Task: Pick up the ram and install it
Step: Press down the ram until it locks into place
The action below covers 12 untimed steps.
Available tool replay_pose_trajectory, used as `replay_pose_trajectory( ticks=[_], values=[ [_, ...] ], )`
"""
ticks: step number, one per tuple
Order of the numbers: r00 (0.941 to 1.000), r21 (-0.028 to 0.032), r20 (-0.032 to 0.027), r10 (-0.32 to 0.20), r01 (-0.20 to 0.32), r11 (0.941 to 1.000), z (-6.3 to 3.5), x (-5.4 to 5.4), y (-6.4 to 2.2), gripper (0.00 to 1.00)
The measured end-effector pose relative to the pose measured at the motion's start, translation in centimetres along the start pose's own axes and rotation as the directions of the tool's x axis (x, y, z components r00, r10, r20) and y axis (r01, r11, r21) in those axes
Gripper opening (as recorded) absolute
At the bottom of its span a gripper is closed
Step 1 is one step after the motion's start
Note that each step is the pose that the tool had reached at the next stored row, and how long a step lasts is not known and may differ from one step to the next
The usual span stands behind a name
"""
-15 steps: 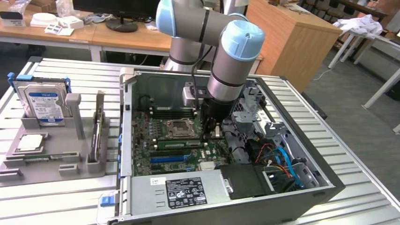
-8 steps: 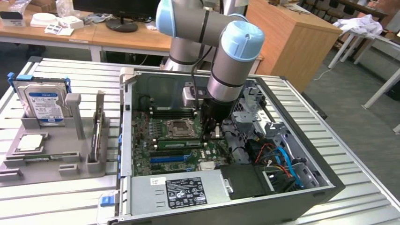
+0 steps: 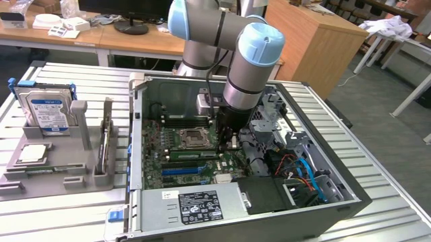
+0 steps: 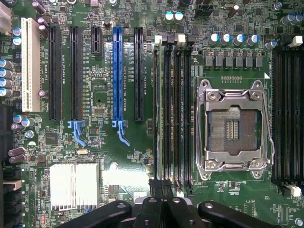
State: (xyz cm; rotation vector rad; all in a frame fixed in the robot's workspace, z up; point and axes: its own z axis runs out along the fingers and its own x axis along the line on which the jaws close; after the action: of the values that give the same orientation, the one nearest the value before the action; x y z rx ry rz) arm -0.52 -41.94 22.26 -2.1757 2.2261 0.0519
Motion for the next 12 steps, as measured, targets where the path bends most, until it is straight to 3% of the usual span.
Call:
replay_pose_trajectory(
  ticks=[4, 12],
  values=[
    [1.0000, 0.0000, 0.0004, 0.000, 0.000, 1.0000, -0.23, 0.0, 0.00, 0.11],
    [1.0000, 0.0000, 0.0000, 0.000, 0.000, 1.0000, -1.89, -0.1, 0.00, 0.11]
  ],
)
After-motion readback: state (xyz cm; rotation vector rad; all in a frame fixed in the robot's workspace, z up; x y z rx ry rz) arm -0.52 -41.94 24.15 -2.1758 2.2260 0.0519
